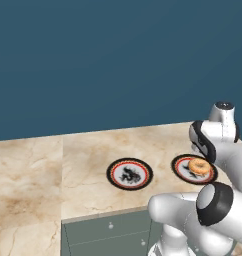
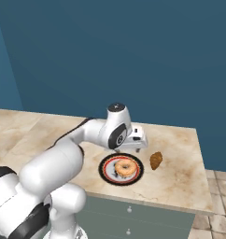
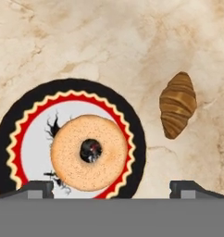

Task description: Place the pastries on the plates.

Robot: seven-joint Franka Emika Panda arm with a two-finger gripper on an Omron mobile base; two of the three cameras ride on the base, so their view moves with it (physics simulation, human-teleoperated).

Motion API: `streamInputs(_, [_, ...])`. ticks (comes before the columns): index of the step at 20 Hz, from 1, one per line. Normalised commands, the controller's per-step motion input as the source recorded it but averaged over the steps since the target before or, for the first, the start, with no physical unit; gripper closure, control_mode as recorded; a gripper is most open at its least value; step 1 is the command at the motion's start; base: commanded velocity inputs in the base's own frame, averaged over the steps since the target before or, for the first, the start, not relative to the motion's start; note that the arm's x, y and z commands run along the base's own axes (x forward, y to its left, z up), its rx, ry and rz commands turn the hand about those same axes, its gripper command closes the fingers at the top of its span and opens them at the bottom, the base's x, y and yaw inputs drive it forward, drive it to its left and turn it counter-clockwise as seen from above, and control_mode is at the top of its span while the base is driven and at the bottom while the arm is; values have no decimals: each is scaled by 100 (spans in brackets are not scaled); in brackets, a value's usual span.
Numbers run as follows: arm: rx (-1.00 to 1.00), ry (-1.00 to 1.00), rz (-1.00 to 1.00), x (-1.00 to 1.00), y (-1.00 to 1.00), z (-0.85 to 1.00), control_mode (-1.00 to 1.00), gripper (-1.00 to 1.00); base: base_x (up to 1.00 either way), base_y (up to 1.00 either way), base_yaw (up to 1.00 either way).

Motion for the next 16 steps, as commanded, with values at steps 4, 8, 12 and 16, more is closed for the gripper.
streamInputs(4, [15,-3,-7,0,-30,0,-100,-100,0,0,0])
streamInputs(8, [16,0,0,1,-45,0,-100,-100,0,0,0])
streamInputs(12, [12,0,0,0,-42,0,-100,-100,0,0,0])
streamInputs(16, [5,0,0,0,-30,0,-100,-100,0,0,0])
